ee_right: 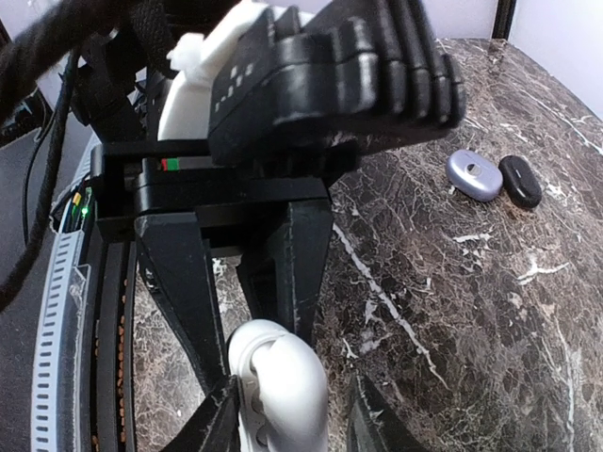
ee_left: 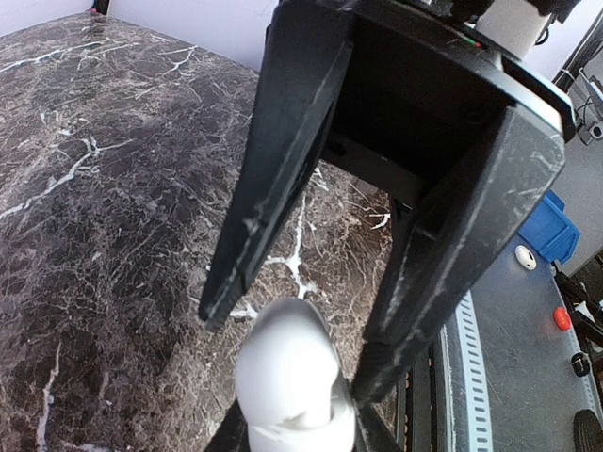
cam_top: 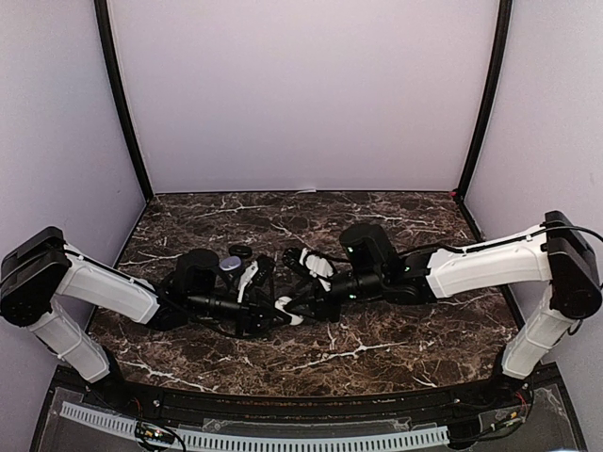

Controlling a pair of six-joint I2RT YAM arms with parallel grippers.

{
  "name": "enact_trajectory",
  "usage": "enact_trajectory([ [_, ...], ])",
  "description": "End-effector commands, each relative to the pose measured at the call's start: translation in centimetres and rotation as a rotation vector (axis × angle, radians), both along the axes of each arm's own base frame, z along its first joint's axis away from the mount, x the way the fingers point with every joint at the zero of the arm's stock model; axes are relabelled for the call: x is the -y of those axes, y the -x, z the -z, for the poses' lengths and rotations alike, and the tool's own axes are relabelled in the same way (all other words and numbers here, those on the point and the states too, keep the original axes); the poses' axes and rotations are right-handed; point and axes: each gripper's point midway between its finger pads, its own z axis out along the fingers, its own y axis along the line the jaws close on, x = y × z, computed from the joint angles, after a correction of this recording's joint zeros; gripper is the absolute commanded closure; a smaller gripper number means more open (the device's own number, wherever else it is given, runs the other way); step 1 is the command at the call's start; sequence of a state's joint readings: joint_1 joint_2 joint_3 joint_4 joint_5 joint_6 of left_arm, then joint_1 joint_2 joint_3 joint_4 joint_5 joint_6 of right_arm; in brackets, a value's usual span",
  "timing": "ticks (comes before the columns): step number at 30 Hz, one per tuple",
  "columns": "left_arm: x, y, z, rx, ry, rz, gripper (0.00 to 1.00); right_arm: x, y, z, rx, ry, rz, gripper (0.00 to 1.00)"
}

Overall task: Insert the wireless bluetooth earbuds into the charging case
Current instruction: Open the charging case with the earbuds.

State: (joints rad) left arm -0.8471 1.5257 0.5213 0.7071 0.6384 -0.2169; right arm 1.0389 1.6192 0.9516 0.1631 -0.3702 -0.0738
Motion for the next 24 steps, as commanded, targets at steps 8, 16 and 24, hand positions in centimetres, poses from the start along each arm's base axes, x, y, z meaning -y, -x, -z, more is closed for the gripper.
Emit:
enact_trajectory([
  [8, 0.3, -0.1, -1.1, 0.035, 0.029, 0.014, 0.85, -0.6, -1.0, -0.6, 0.054, 0.001, 0.058, 0.64],
  [16, 0.3, -0.1, -1.1, 0.039, 0.030, 0.017, 0.85, 0.8, -1.4, -1.5, 0.061, -0.033, 0.099, 0.59],
  [24, 0.3, 0.2, -1.3, 0.045, 0.038, 0.031, 0.85, 1.5, -2.1, -0.6, 0.067, 0.004, 0.130, 0.61],
])
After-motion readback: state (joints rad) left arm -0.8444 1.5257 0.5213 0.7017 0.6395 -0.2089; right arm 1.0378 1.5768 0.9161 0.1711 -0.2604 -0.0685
